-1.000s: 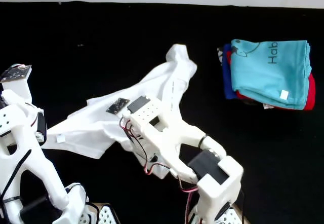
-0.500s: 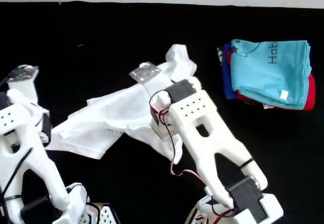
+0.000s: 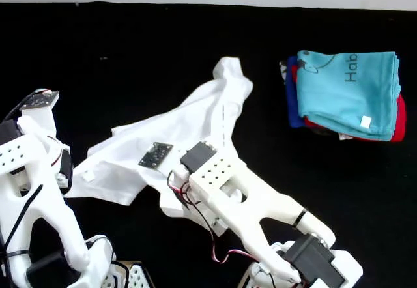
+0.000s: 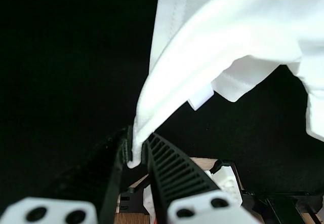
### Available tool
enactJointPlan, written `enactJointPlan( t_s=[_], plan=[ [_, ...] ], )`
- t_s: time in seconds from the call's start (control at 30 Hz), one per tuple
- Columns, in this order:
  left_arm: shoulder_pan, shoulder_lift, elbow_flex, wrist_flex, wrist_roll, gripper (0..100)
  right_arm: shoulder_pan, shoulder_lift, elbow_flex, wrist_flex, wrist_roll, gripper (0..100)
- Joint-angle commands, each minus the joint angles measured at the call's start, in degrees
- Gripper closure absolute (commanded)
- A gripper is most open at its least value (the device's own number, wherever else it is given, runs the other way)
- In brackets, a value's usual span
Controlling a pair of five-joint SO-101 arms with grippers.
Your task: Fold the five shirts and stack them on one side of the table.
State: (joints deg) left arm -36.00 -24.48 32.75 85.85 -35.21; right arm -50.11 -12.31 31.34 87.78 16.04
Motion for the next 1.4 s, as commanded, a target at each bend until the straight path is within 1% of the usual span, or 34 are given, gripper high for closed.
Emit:
enactJointPlan(
  t_s=[0.0, 0.03, 0.07, 0.23, 0.4, 0.47, 0.57, 0.73, 0.83, 0.97, 1.17, 1.23, 1.37],
  plan=[
    [0.6, -0.4, -0.2, 0.4, -0.4, 99, 0.0, 0.8, 0.5, 0.4, 0.9, 72.9],
    [0.7, -0.4, -0.3, 0.4, -0.4, 99, 0.0, 1.7, 0.5, -0.2, 0.9, 69.6],
    [0.7, -0.4, -0.3, 0.4, -0.4, 99, 0.0, 2.6, 0.5, -1.5, 0.9, 69.2],
    [0.5, -0.4, -0.3, 0.4, -0.5, 99, -0.7, 8.9, 0.0, -4.2, 0.7, 74.1],
    [0.4, -0.4, -0.3, 0.3, -0.5, 99, -4.2, 12.9, -2.2, -4.0, 0.6, 74.1],
    [0.4, -0.4, -0.3, 0.3, -0.5, 99, -3.9, 14.0, -3.8, -4.2, 0.7, 74.0],
    [0.4, -0.7, -0.4, 0.4, -0.5, 99, 1.8, 16.7, -6.5, -4.6, 1.0, 74.0],
    [0.3, -0.8, -2.2, 1.0, -0.5, 99, 16.8, 25.2, -11.6, -10.1, 6.3, 74.0],
    [0.3, -0.7, -3.2, 3.6, -0.5, 99, 23.9, 29.6, -17.6, -10.7, 6.7, 74.1],
    [0.3, -0.7, -3.4, 4.2, -0.5, 99, 31.2, 31.2, -25.5, -10.4, 6.6, 74.1],
    [0.7, -0.4, -3.1, 4.0, -0.5, 99, 36.3, 31.4, -32.7, -10.9, 6.6, 74.1],
    [0.7, -0.4, -3.1, 4.0, -0.5, 99, 36.2, 30.9, -33.6, -9.1, 6.5, 74.1],
    [0.7, -0.4, -3.1, 4.0, -0.5, 99, 33.9, 30.5, -33.7, -2.1, 6.5, 74.1]
  ],
)
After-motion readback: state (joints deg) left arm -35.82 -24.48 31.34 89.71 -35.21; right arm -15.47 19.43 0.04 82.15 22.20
